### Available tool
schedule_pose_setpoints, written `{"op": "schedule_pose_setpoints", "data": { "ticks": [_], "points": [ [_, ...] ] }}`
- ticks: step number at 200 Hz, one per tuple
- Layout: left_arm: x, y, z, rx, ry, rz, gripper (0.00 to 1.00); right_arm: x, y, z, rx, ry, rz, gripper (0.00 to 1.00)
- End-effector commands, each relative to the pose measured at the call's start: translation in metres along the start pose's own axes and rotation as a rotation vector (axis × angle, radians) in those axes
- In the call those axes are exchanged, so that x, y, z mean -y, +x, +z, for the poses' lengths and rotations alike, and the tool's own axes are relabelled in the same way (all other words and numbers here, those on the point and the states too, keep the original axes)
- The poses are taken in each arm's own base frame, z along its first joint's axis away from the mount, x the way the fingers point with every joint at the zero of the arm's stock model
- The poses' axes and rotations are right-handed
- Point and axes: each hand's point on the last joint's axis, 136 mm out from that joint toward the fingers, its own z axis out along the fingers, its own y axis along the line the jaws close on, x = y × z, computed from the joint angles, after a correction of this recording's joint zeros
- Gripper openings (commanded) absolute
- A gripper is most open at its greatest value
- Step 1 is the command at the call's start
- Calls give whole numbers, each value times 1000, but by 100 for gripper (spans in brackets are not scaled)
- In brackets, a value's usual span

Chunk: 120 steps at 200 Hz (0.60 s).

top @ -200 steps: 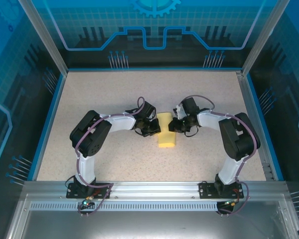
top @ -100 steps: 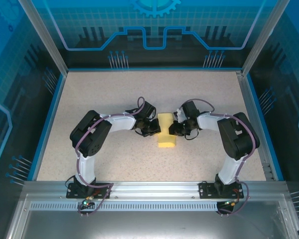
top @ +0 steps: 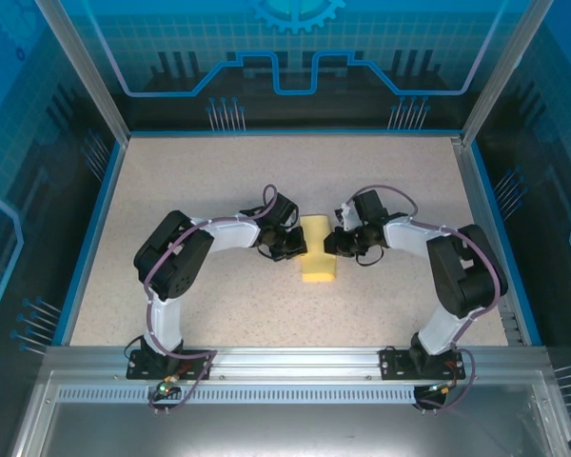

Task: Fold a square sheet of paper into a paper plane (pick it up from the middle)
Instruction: Fold the square sheet of paper in half at the center of the table.

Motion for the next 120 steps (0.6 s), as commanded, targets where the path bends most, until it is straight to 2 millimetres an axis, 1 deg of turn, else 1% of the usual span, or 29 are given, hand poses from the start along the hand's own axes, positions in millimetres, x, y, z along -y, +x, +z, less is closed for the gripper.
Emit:
{"op": "schedule_pose_setpoints", "data": {
  "ticks": [1, 19, 42, 57, 82, 94, 120],
  "points": [
    [-58, 28, 18, -83, -209, -39, 0, -1, 17, 2, -63, -12, 33, 15],
    [-59, 28, 18, -84, -211, -41, 0, 5, 25, 10, -90, 1, 45, 15],
    [-60, 28, 18, -85, -213, -42, 0, 17, 35, 18, -121, 31, 71, 15],
    [-60, 28, 18, -85, -215, -40, 0, 24, 40, 20, -135, 49, 83, 15],
    [-60, 28, 18, -85, -216, -40, 0, 31, 43, 21, -146, 73, 93, 14],
    [-61, 29, 18, -85, -219, -41, 0, 29, 41, 19, -138, 75, 86, 13],
    [-60, 29, 18, -87, -218, -41, 0, 12, 29, 7, -89, 40, 40, 14]
  ]
}}
